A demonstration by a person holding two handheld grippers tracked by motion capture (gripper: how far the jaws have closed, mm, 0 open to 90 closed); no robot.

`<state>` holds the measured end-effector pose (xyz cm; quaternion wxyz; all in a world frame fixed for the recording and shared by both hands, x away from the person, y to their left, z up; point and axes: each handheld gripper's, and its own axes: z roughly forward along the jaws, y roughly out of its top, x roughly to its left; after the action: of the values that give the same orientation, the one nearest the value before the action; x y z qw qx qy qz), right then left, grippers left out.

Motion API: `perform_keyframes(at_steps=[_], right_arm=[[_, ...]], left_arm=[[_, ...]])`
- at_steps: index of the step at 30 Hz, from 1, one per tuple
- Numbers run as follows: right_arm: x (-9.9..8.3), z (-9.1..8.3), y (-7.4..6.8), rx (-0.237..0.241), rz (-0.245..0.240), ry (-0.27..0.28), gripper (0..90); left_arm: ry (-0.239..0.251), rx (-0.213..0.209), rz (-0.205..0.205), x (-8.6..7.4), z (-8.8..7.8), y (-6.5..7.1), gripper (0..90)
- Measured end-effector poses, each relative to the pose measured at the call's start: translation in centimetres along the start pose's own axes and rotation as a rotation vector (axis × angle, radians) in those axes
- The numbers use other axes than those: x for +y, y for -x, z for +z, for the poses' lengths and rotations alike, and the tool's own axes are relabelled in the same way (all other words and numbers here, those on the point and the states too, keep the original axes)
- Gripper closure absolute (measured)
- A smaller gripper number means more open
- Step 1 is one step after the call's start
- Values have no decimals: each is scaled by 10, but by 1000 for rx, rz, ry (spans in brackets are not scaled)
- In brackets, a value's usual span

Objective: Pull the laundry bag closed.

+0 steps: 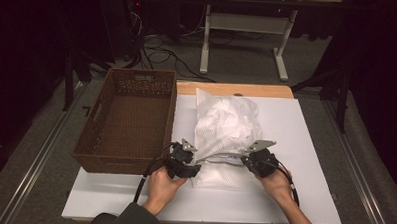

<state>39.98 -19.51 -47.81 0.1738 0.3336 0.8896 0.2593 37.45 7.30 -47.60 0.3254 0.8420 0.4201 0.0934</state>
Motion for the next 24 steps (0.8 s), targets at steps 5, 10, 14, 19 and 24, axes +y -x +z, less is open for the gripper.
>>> perform_keyframes(at_steps=[5, 10, 14, 19, 24], right_arm=[[0, 7, 2, 4, -7, -25, 900], [-1, 12, 2, 11, -15, -48, 899], [-2, 13, 2, 16, -11, -42, 896], [-4, 9, -1, 7, -3, -30, 855], [-1, -1, -10, -4, -32, 11, 743]], left_arm=[[5, 22, 9, 6, 4, -1, 584], [6, -8, 7, 7, 5, -3, 741], [-23, -3, 40, 5, 8, 0, 835], [-39, -14, 25, 2, 10, -3, 846], [-46, -34, 17, 0, 11, -4, 847]])
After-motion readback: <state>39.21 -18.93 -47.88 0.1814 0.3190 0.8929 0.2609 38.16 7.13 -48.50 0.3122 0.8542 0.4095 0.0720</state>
